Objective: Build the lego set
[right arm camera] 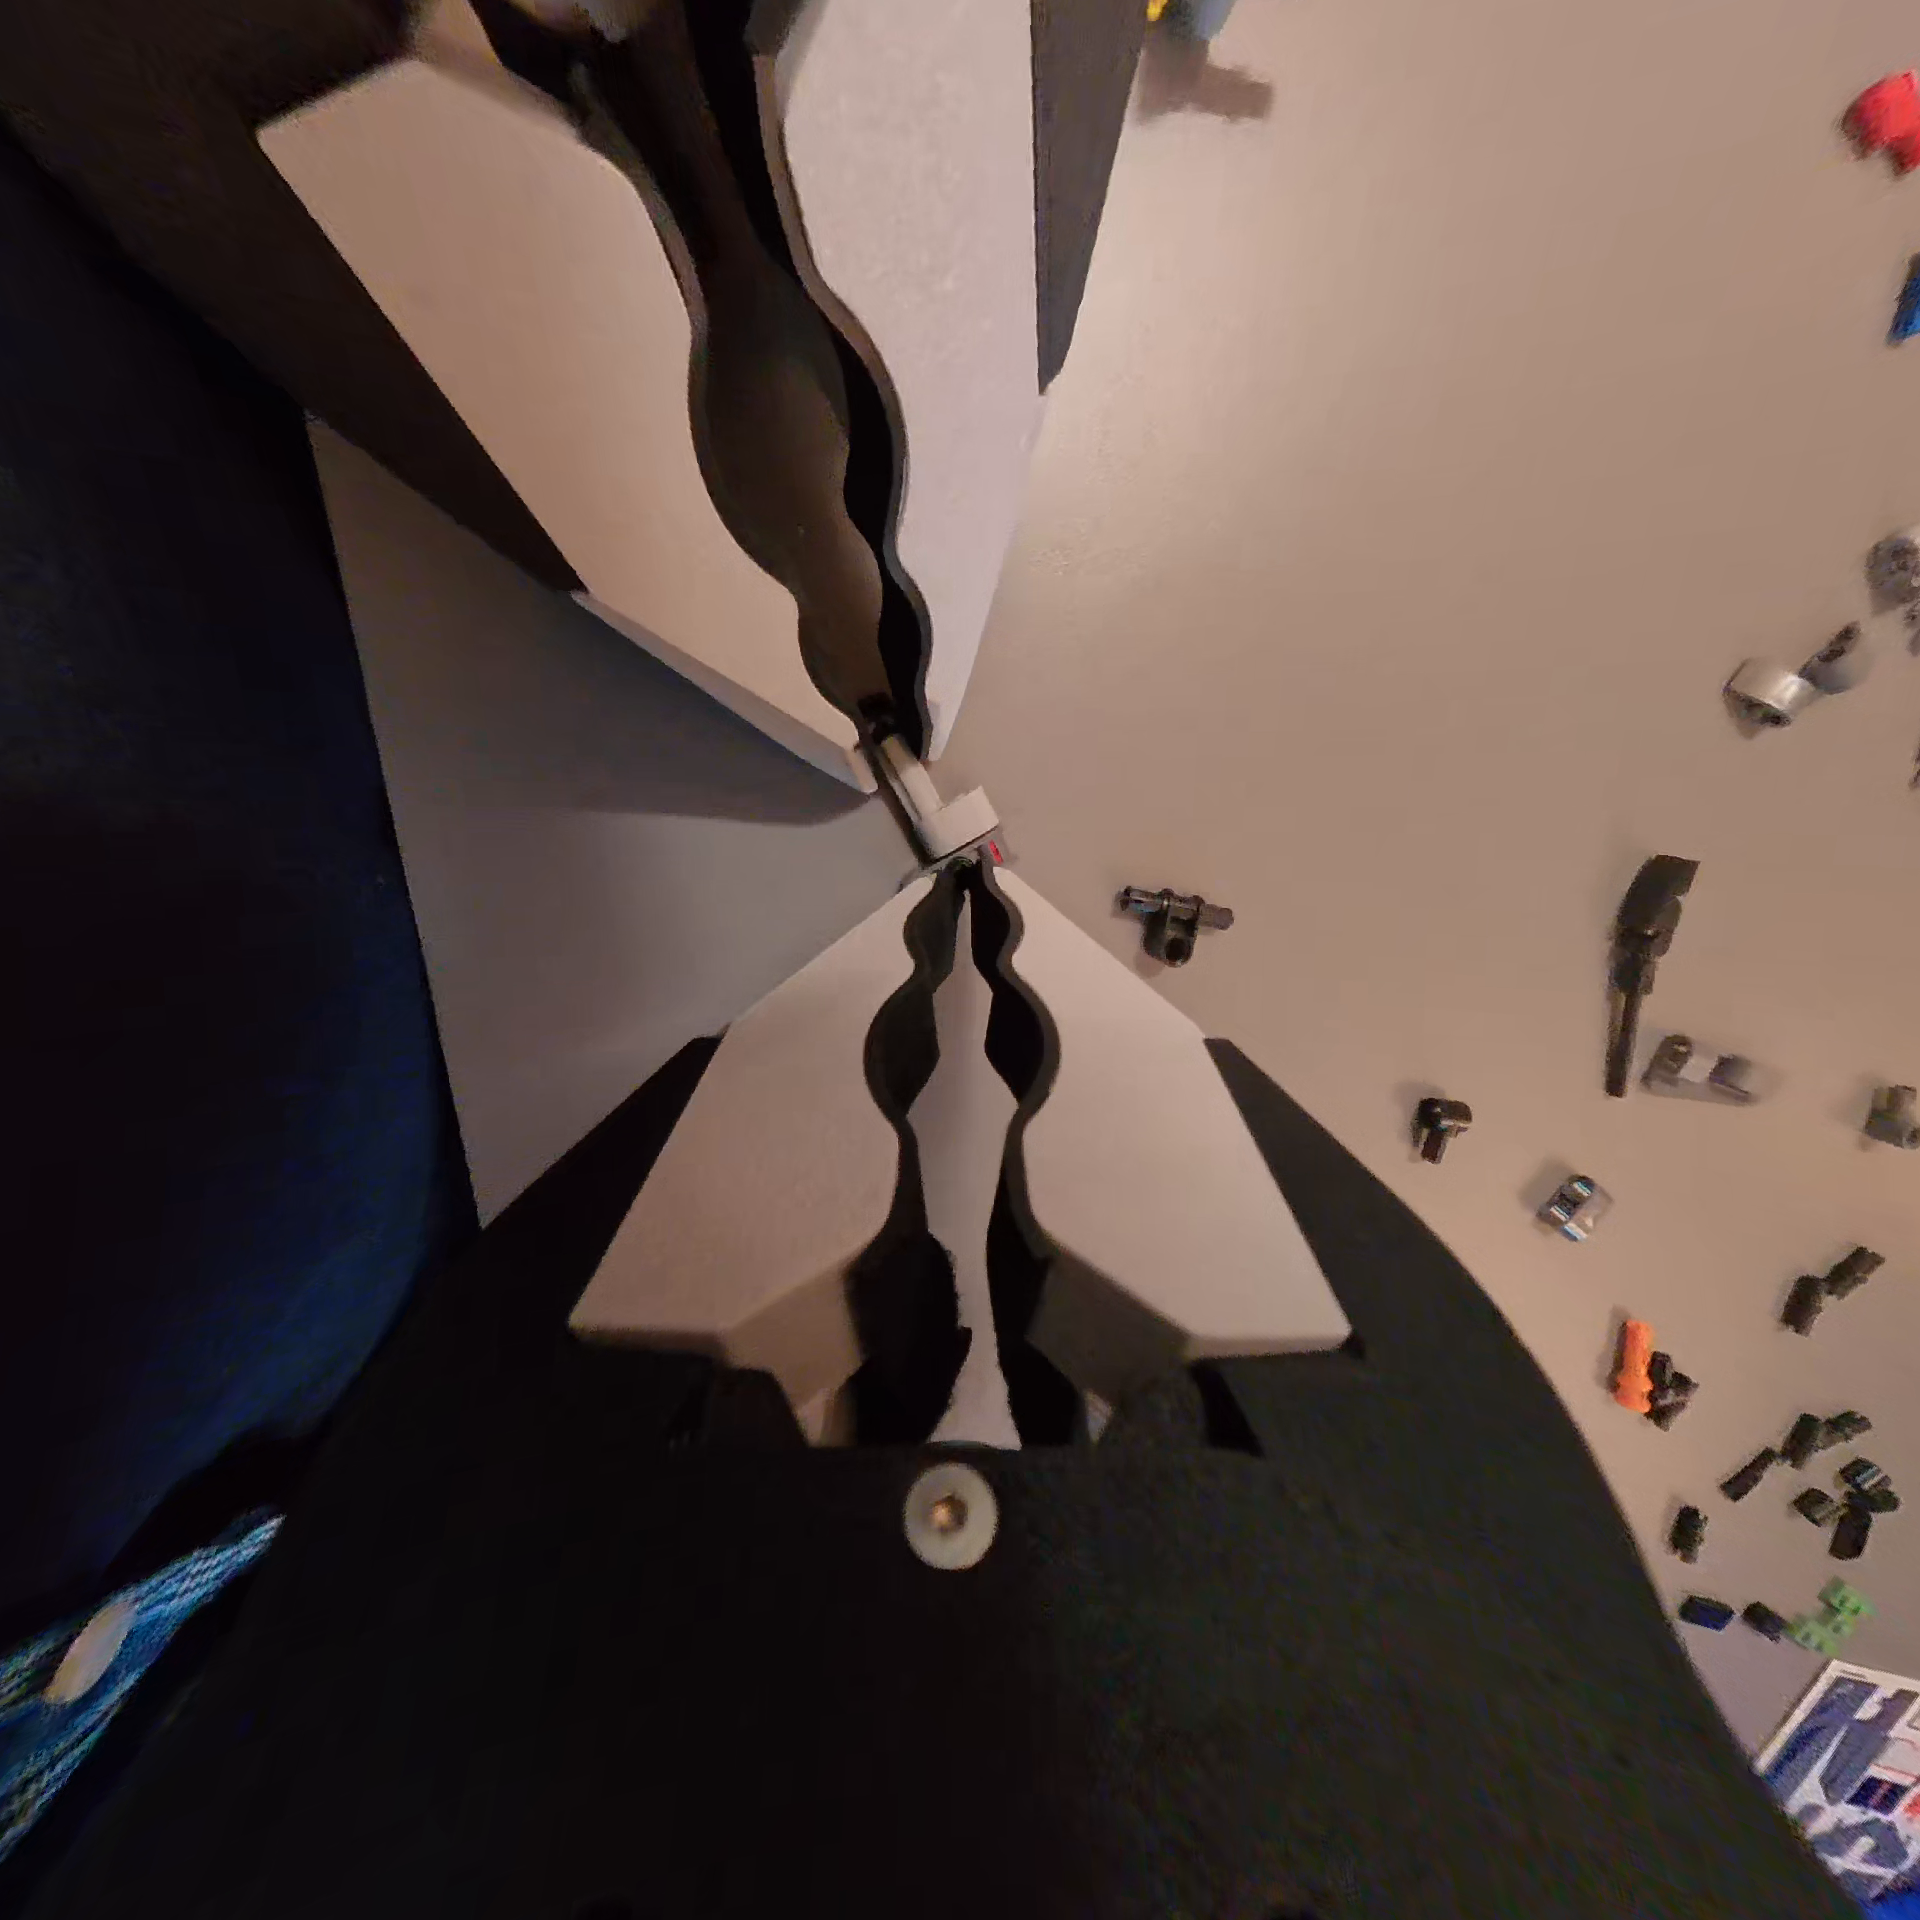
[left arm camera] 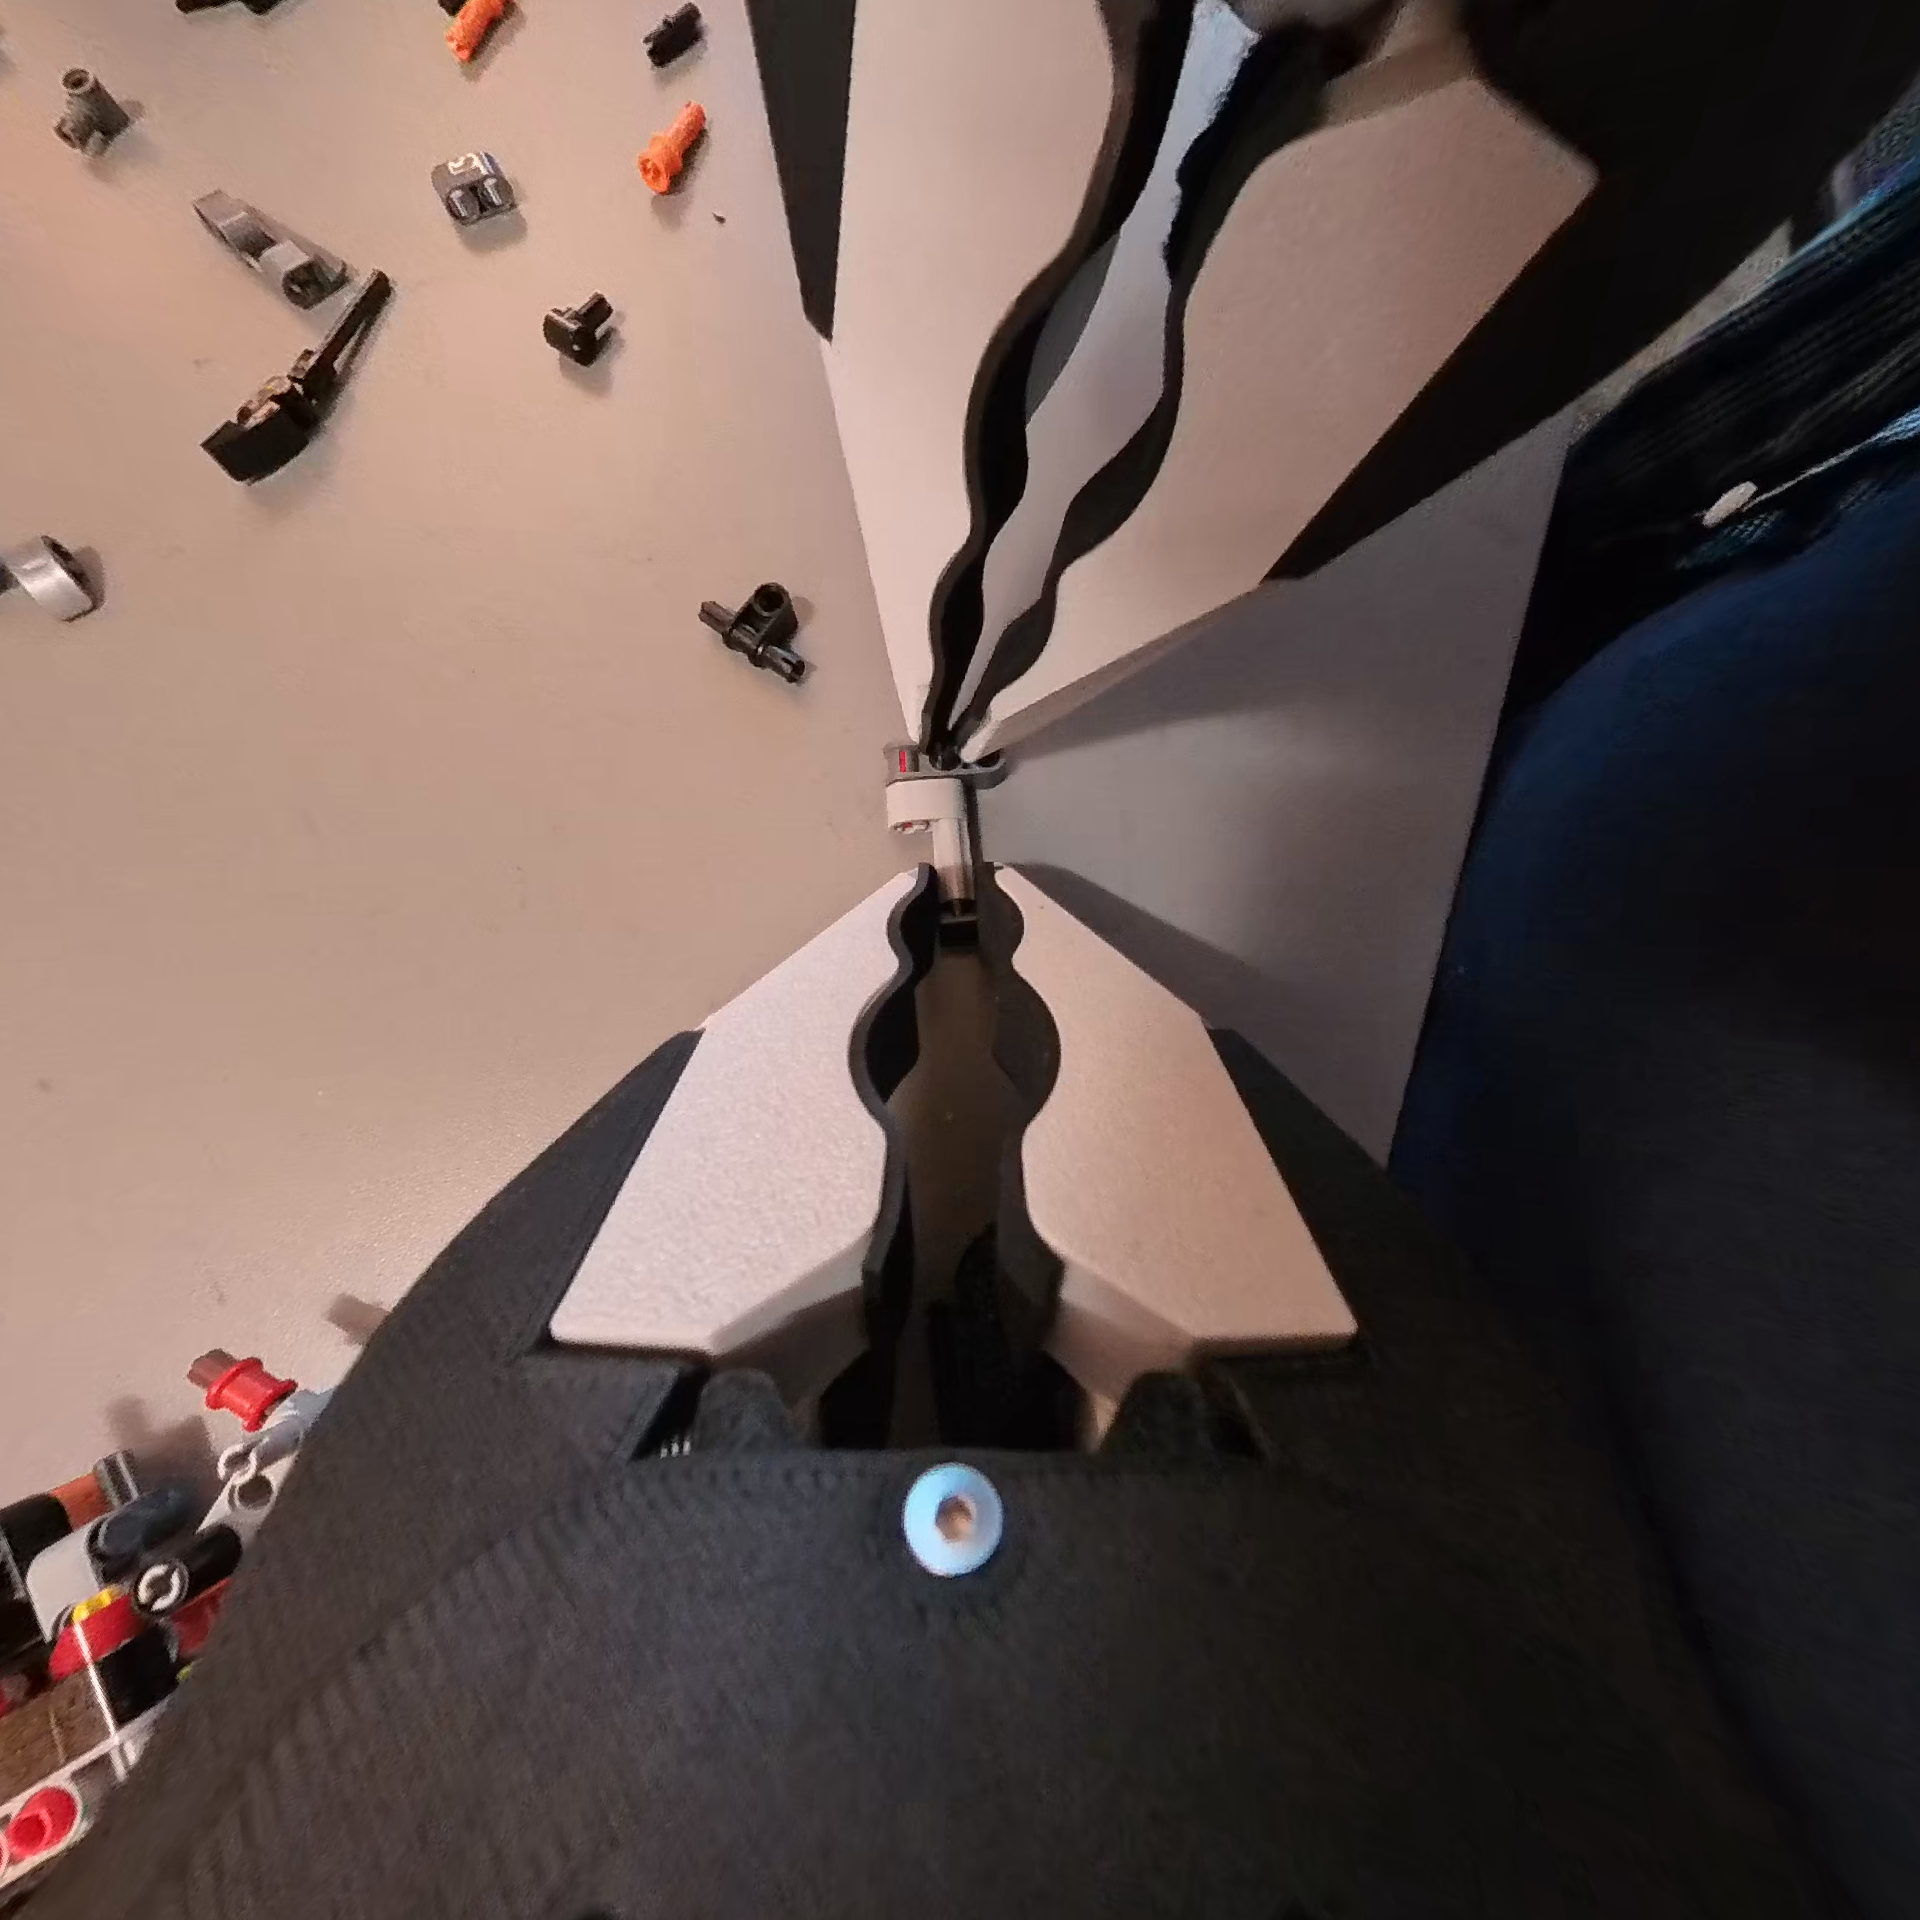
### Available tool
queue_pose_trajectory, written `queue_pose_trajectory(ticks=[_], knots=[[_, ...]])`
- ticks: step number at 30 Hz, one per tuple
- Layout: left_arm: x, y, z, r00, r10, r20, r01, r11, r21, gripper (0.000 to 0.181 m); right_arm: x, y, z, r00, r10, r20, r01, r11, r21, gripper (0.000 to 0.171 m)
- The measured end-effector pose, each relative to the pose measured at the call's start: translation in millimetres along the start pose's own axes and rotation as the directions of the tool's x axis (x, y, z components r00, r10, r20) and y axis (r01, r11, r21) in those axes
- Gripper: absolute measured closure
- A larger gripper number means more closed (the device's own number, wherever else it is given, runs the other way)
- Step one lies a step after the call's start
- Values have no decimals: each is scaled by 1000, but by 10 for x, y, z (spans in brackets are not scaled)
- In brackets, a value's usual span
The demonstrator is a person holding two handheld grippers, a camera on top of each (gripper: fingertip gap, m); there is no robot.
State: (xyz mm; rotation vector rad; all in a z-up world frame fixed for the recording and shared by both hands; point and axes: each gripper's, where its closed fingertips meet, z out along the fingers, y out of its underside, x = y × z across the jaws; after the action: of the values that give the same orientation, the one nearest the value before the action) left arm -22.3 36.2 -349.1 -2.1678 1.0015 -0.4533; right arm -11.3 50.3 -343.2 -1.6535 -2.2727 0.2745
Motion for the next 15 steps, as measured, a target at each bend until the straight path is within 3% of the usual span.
queue_pose_trajectory(ticks=[8, 15], knots=[[-3, -4, -1, 1000, -14, -13, 14, 1000, 0, 175, 5, -2, 0, 998, 31, 50, -31, 1000, 0, 169], [-32, -105, -66, 999, -33, -5, 33, 999, 39, 171, 65, 21, -74, 987, 147, 64, -152, 984, 96, 169]])
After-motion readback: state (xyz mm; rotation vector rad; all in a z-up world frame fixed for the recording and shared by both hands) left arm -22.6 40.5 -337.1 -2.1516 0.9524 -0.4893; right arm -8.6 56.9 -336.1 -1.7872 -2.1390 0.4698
